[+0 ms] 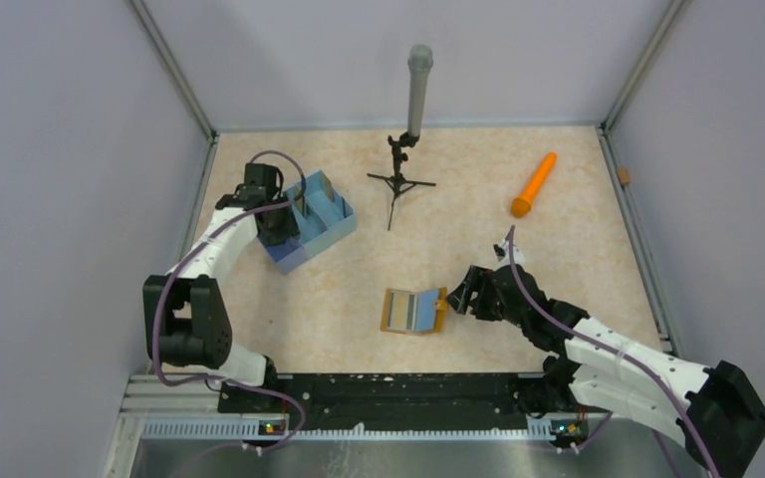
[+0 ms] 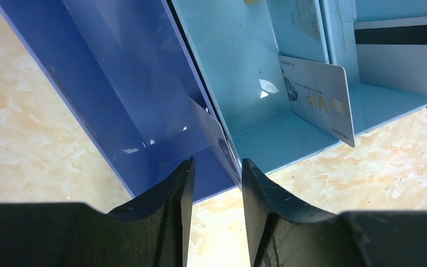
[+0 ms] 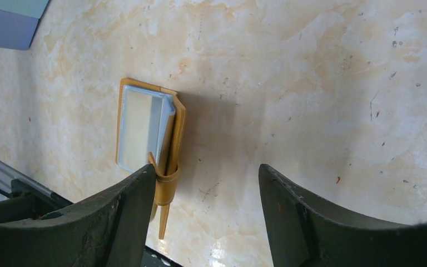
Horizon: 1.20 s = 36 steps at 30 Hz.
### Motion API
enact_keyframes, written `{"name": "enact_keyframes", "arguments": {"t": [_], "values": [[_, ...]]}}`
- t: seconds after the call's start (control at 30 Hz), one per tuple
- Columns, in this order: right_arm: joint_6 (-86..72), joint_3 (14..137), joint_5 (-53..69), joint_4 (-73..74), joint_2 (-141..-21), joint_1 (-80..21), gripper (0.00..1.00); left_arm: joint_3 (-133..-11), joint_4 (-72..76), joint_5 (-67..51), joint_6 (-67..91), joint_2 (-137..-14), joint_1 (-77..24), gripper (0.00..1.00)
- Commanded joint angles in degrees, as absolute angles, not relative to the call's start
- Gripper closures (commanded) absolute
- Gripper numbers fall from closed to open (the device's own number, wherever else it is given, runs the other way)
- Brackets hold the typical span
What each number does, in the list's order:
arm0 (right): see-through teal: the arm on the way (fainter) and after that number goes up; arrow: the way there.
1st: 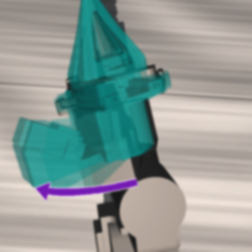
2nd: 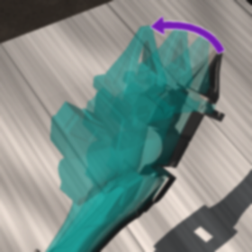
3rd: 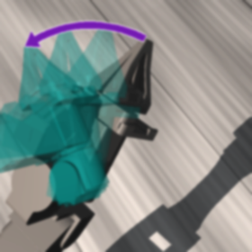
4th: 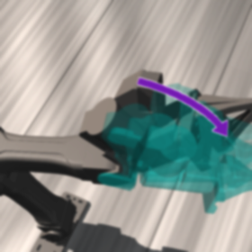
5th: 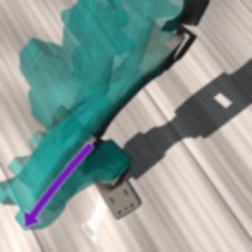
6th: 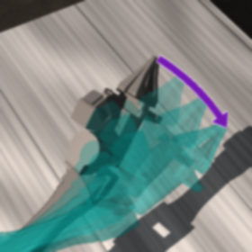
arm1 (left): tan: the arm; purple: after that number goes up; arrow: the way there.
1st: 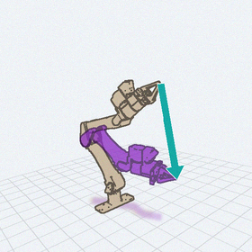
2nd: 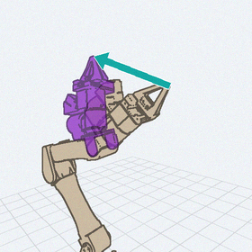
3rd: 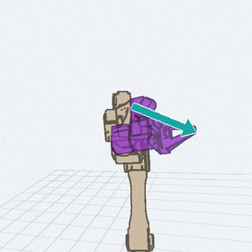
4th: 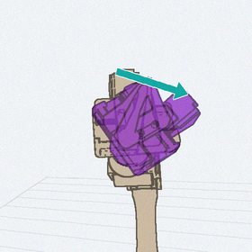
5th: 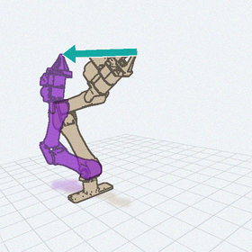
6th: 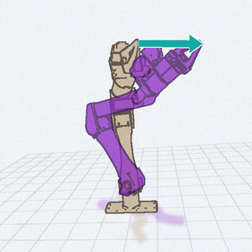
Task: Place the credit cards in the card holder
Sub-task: Pick up the credit card from the storage box.
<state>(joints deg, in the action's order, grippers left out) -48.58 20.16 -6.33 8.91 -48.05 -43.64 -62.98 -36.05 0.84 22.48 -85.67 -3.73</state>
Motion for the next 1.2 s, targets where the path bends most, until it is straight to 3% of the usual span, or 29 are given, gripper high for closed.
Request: {"name": "enact_keyframes", "arguments": {"t": [0.0,0.27,0.63,0.93,1.07,1.17], "values": [[-48.0,19.9,-6.2,7.3,-47.4,-43.0,0.33,-63.5,-34.7,0.3,21.8,-86.6,-3.1,0.59],[-48.1,19.8,-6.2,7.2,-47.4,-43.0,0.34,-63.1,-34.9,0.3,22.0,-86.3,-2.7,0.69],[-48.1,20.1,-6.6,8.2,-46.3,-43.0,0.34,-62.0,-35.1,1.1,23.2,-84.0,-1.9,1.0],[-42.0,26.6,-10.1,15.1,-42.4,-42.8,0.19,-65.5,-35.4,3.4,21.5,-73.6,-1.5,1.0],[-36.6,31.9,-9.8,17.7,-42.3,-40.8,0.15,-69.3,-38.8,0.7,19.6,-68.8,-1.6,1.0],[-31.5,36.2,-6.6,18.4,-43.1,-38.8,0.13,-71.8,-41.2,-7.9,17.4,-65.7,-1.7,1.0]]}}
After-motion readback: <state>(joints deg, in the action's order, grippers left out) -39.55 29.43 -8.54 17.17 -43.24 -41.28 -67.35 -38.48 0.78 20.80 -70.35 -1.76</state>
